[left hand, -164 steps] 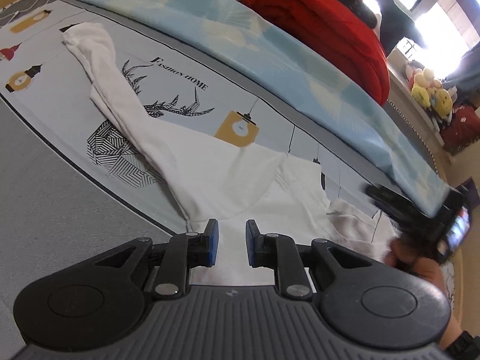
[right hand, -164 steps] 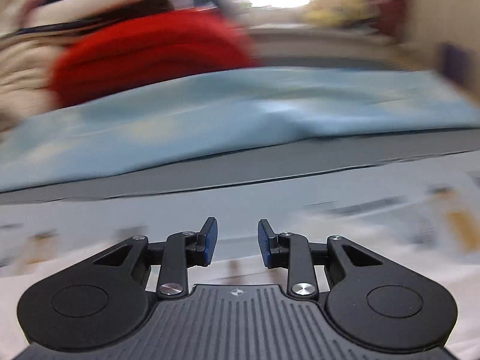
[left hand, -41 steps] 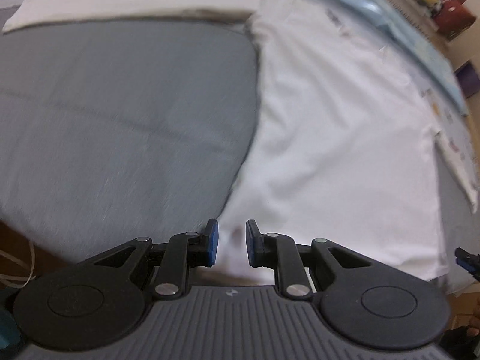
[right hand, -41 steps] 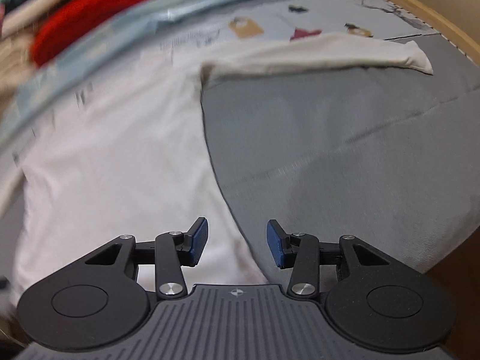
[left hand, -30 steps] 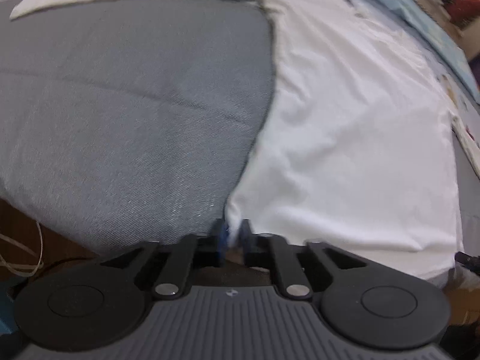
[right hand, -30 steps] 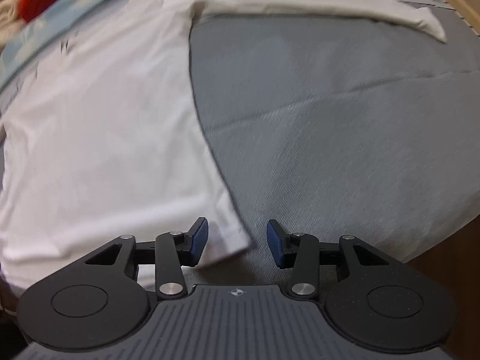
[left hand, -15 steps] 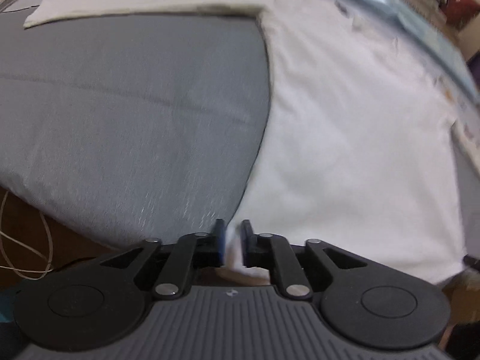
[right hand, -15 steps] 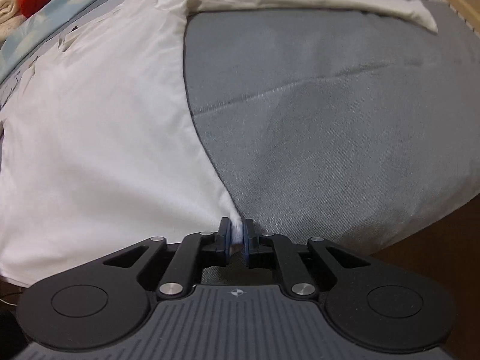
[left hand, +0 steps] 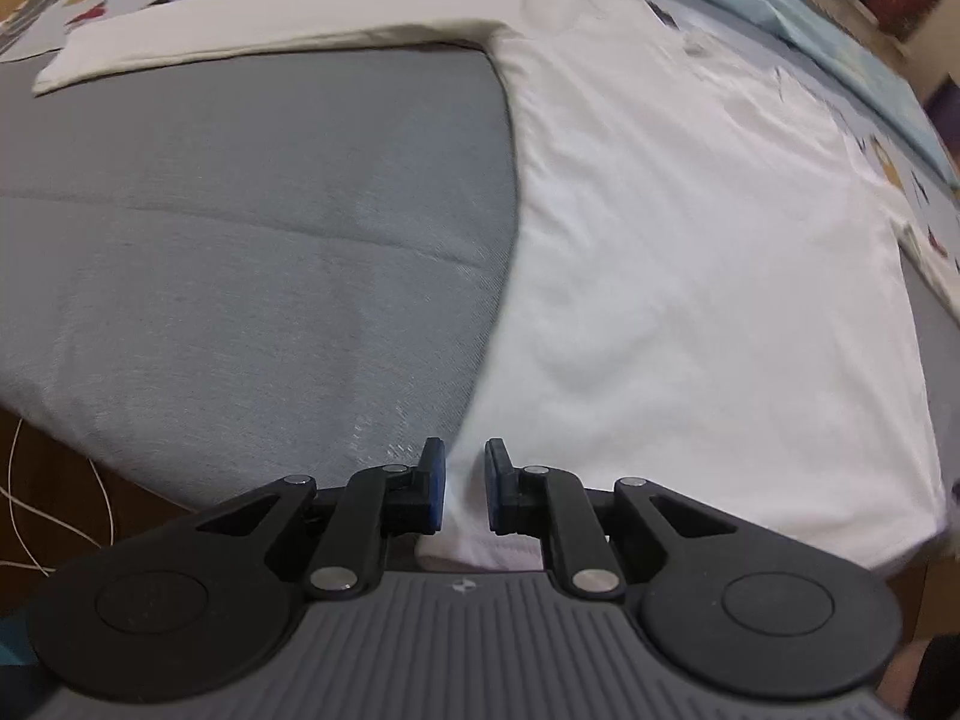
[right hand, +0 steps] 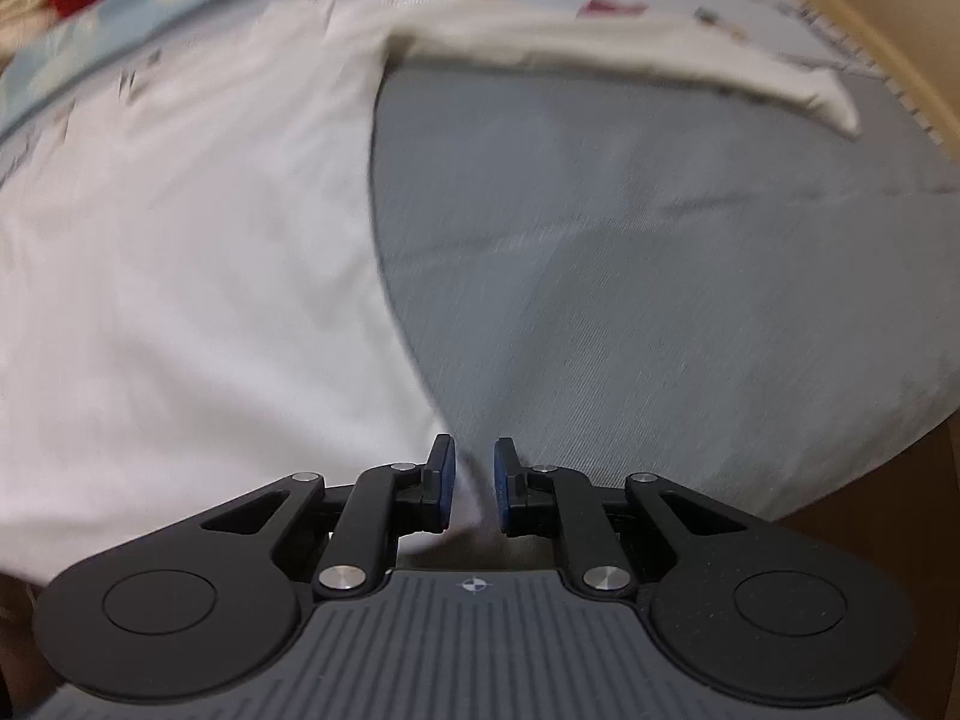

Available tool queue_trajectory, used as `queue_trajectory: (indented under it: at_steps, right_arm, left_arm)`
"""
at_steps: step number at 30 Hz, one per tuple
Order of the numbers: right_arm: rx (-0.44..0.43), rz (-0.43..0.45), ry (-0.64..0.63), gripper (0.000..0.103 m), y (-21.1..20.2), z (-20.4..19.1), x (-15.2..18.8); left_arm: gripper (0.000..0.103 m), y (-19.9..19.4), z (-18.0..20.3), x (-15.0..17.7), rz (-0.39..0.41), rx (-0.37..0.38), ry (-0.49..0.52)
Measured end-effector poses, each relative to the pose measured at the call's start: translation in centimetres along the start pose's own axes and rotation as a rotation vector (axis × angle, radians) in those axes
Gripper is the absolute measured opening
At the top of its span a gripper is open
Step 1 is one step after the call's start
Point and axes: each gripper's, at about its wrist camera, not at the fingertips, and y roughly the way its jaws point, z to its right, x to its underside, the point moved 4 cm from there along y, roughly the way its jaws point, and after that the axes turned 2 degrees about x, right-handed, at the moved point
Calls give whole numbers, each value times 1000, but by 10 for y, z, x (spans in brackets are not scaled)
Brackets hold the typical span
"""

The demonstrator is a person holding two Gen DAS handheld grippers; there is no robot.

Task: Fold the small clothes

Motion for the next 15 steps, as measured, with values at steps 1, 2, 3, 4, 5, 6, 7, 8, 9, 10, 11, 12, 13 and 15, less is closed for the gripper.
queue_trajectory:
  at_steps: [1,2,3,4,5,6,7,8,9,10,11,12,13,15]
  right_arm:
    - [-20,3,10,20,0,0,-2]
    - [-46,6,15,27,-2,-1,-2]
    - [-72,13,10,31,-4,-3,-2]
    - [-94,27,-6,32,-8,-7,-2]
    - [-107,45,-32,33,-11,-12,-2]
    - [-112,61,-61,35,-16,-17,-3]
    - [-115,70,-85,37,-17,-21,-3]
    - [-121,66,-101,40,-16,-24,-2]
    - [-122,45,-107,41,-12,-27,0]
    - [-106,9,-112,41,-6,-28,2]
    - [-69,-42,-119,41,3,-27,5]
    - [-21,-89,-124,42,12,-25,10]
    - [19,-111,-123,42,16,-22,11]
    - [-2,-107,-94,42,15,-19,8]
  left_arm:
    - [14,0,2,0,-1,-2,10]
    - [14,0,6,3,0,1,18]
    - [14,0,10,3,5,7,21]
    - [14,-1,11,2,11,12,24]
    - [14,1,12,2,19,14,27]
    - [14,1,13,2,28,18,33]
    - [14,1,15,2,33,25,38]
    - [14,-1,17,3,33,33,45]
    - [14,1,19,4,28,36,53]
    - [14,5,20,5,13,27,64]
    - [14,7,19,9,-13,4,74]
    - [14,13,16,12,-45,-30,79]
    - [12,18,12,15,-68,-55,76]
    - [12,16,11,13,-58,-56,68]
